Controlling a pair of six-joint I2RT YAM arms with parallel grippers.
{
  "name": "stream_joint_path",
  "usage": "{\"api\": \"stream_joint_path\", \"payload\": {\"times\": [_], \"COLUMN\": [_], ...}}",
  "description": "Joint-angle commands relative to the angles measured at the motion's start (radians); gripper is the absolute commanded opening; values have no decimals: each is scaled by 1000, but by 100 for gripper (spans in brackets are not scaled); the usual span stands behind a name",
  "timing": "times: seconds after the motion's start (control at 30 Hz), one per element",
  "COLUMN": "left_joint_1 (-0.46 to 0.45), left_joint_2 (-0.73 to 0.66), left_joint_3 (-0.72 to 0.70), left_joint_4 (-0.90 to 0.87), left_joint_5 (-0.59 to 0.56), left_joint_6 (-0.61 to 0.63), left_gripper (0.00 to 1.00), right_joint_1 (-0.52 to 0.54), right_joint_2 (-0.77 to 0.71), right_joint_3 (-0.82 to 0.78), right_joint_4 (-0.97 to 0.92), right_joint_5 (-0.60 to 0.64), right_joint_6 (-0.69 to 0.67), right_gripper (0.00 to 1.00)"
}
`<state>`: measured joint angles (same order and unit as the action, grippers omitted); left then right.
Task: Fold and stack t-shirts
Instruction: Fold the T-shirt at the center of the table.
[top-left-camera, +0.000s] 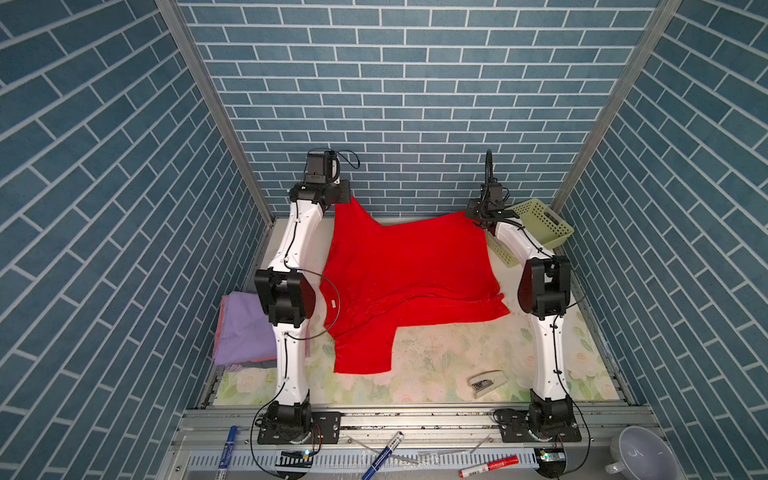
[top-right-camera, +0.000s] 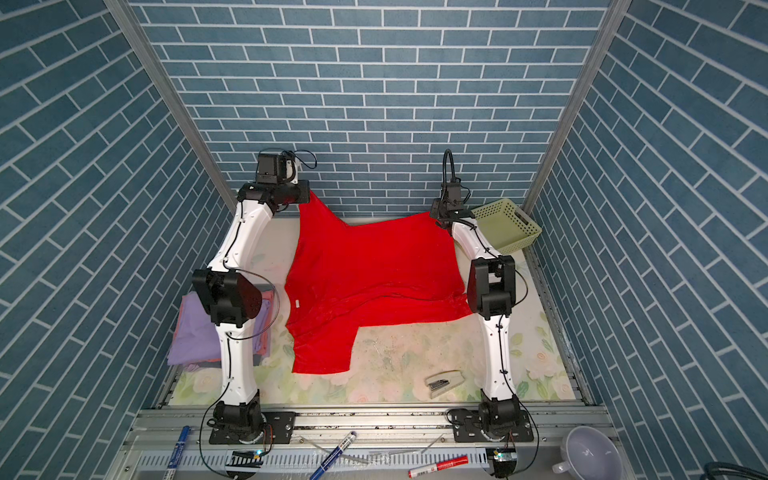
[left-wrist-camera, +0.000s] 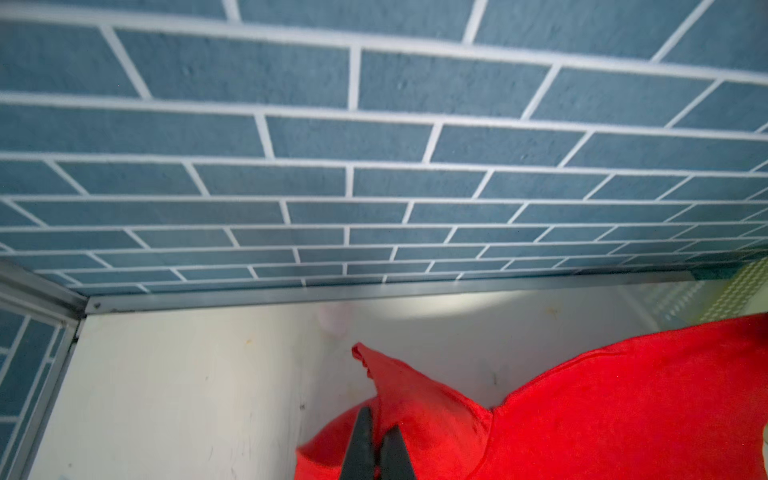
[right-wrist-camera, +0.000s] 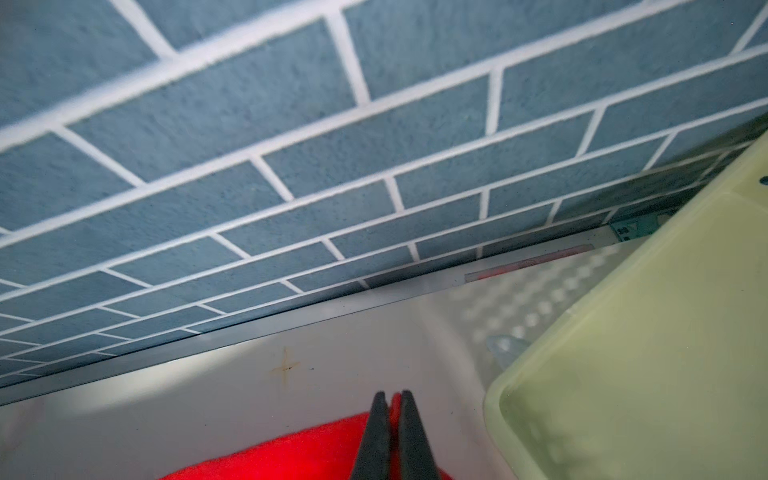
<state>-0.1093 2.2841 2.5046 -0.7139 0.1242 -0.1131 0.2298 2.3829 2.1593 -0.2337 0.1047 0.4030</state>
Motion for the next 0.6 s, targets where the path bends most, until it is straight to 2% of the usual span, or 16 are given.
{"api": "stream_joint_path", "payload": {"times": [0.0, 0.17, 0.37, 0.47, 0.57], "left_joint_1": [8, 8, 8, 2, -8], "left_joint_2": [55, 33, -63, -182, -340], "left_joint_3": [129, 55, -72, -244, -491], "left_joint_4": [-89, -65, -83, -44, 32], "left_joint_5": [-1, -11, -59, -82, -90], "left_joint_6": [39, 42, 59, 54, 25], "left_gripper": [0, 0, 0, 0, 0], "right_joint_1": [-7, -8, -12, -11, -11], "right_joint_2": [16, 42, 0, -62, -150], "right_joint_3": [91, 127, 94, -4, -155], "right_joint_4": [-7, -30, -54, -49, -24], "right_joint_5": [22, 18, -15, -45, -68], "right_joint_6": [-7, -13, -54, -82, -96], "right_gripper": [0, 0, 0, 0, 0]}}
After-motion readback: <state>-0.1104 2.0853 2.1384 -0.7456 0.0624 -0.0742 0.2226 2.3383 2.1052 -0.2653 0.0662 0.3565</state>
